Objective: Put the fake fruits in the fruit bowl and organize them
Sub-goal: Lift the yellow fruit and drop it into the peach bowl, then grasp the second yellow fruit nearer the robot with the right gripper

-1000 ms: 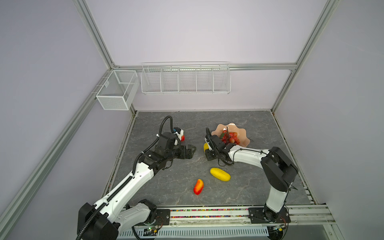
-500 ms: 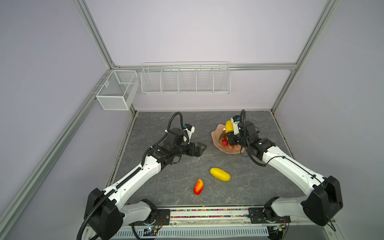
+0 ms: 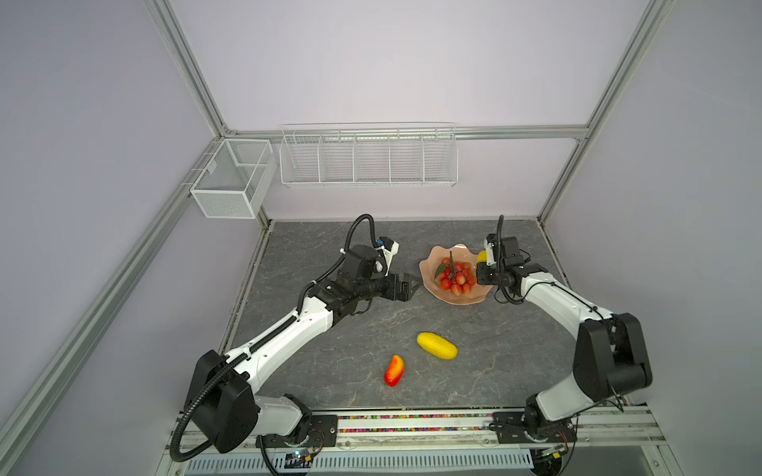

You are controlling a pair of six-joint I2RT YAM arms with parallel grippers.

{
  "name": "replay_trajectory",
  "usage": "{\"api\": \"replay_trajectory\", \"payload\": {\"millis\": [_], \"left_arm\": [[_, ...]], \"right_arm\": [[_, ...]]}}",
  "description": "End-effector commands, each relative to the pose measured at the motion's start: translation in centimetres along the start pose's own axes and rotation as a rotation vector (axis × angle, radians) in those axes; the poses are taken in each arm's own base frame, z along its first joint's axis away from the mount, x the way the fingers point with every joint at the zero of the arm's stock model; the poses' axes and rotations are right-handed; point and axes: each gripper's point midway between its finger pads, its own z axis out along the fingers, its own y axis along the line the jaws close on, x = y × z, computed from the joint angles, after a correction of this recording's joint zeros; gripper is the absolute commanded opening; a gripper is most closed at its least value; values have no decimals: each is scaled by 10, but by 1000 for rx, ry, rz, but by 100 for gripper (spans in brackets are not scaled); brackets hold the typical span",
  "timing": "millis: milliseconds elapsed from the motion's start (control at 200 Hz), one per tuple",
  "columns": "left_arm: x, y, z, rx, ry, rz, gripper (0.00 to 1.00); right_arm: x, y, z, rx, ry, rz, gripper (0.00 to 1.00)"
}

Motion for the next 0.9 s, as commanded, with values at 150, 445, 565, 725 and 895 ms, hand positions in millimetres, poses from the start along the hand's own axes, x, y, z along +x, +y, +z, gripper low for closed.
{"api": "replay_trajectory", "payload": {"millis": [150, 445, 565, 725, 895], "left_arm": [[-10, -5, -1, 9, -26, 10, 99], [-8, -4, 0, 9, -27, 5, 99], [-8, -4, -1, 10, -29, 8, 99], [-8, -5, -5, 8, -28, 18, 99], [11, 2, -22, -38, 17, 28, 99]], "right_arm": [[-10, 11, 27, -52, 6, -26, 43], [-4, 10, 30, -45, 18, -45, 62], [-14, 9, 14, -44, -30, -46, 69], [-24, 21, -27, -68, -105, -85, 74], [0, 67, -84, -222, -182, -225, 78]]}}
